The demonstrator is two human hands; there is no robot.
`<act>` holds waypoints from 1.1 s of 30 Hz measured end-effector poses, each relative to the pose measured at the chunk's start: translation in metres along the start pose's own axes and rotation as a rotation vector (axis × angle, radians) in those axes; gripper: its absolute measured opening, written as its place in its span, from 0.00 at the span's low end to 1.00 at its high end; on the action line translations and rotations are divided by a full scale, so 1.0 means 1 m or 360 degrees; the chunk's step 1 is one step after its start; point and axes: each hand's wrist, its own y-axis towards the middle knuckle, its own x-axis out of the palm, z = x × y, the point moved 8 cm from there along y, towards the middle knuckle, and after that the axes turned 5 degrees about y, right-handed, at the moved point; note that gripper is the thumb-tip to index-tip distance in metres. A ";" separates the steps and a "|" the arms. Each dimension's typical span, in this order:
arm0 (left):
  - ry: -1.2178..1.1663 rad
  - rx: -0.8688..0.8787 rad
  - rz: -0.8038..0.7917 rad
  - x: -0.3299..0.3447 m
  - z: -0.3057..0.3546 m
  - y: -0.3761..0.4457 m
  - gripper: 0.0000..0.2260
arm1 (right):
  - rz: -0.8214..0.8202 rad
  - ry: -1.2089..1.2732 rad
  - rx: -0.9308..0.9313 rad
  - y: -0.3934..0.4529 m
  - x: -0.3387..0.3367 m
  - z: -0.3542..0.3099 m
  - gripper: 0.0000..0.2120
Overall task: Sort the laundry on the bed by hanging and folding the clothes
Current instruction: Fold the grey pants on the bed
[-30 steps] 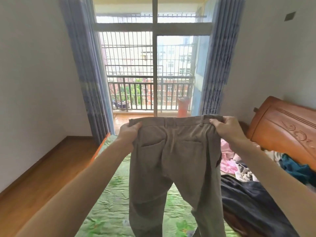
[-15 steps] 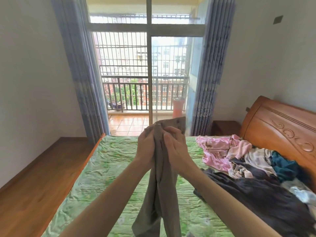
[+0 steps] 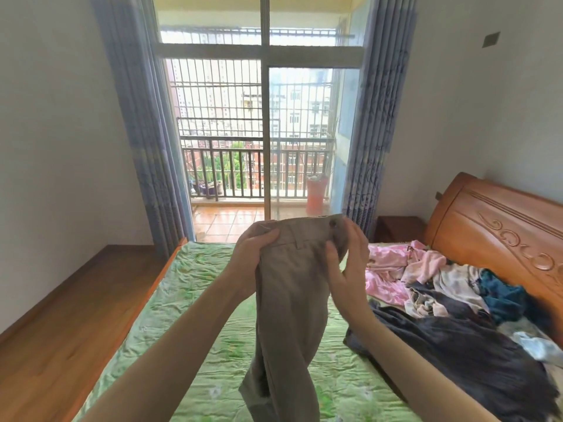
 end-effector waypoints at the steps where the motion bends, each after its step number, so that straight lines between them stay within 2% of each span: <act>1: 0.0015 -0.0038 -0.0060 0.000 0.002 -0.001 0.07 | -0.0023 0.0148 0.0233 0.006 -0.003 0.011 0.34; 3: 0.0059 -0.0130 -0.0139 0.001 0.007 -0.001 0.10 | -0.0213 0.0488 0.0732 0.015 0.000 0.031 0.44; 4: 0.0080 -0.0157 -0.0145 0.002 0.011 0.000 0.12 | -0.0371 0.0663 0.0957 0.015 0.005 0.036 0.44; 5: 0.0090 -0.0164 -0.0146 0.002 0.015 0.002 0.13 | -0.0513 0.0788 0.1134 0.013 0.010 0.036 0.40; 7: 0.0112 -0.0152 -0.0139 0.001 0.026 0.007 0.13 | -0.0682 0.0833 0.1261 0.014 0.014 0.031 0.31; 10: 0.0226 -0.0107 -0.0184 -0.002 0.043 0.014 0.07 | -0.0714 0.0787 0.1211 0.018 0.012 0.024 0.27; 13: 0.0344 -0.0116 -0.0262 -0.002 0.050 0.019 0.07 | -0.0678 0.0898 0.1101 0.027 0.006 0.004 0.23; 16: 0.0890 -0.0049 -0.0318 -0.006 0.059 0.021 0.08 | -0.0542 0.0888 0.0907 0.040 -0.006 -0.008 0.20; 19: 0.1443 0.0042 -0.0417 -0.007 0.070 0.020 0.11 | -0.0549 0.0774 0.0806 0.047 -0.013 -0.009 0.22; 24: 0.1620 0.0201 -0.0381 0.004 0.091 0.020 0.11 | -0.0801 0.0443 0.0800 0.066 -0.025 -0.011 0.38; 26: 0.1670 0.0245 -0.0345 0.008 0.096 0.022 0.13 | -0.0971 0.0387 0.0848 0.074 -0.026 -0.017 0.41; 30: 0.1752 0.0323 -0.0440 0.020 0.108 0.020 0.12 | -0.1193 0.0112 0.0732 0.088 -0.031 -0.035 0.40; 33: 0.1915 0.0339 -0.0602 0.029 0.115 0.015 0.08 | -0.1285 -0.0124 0.0442 0.095 -0.031 -0.055 0.30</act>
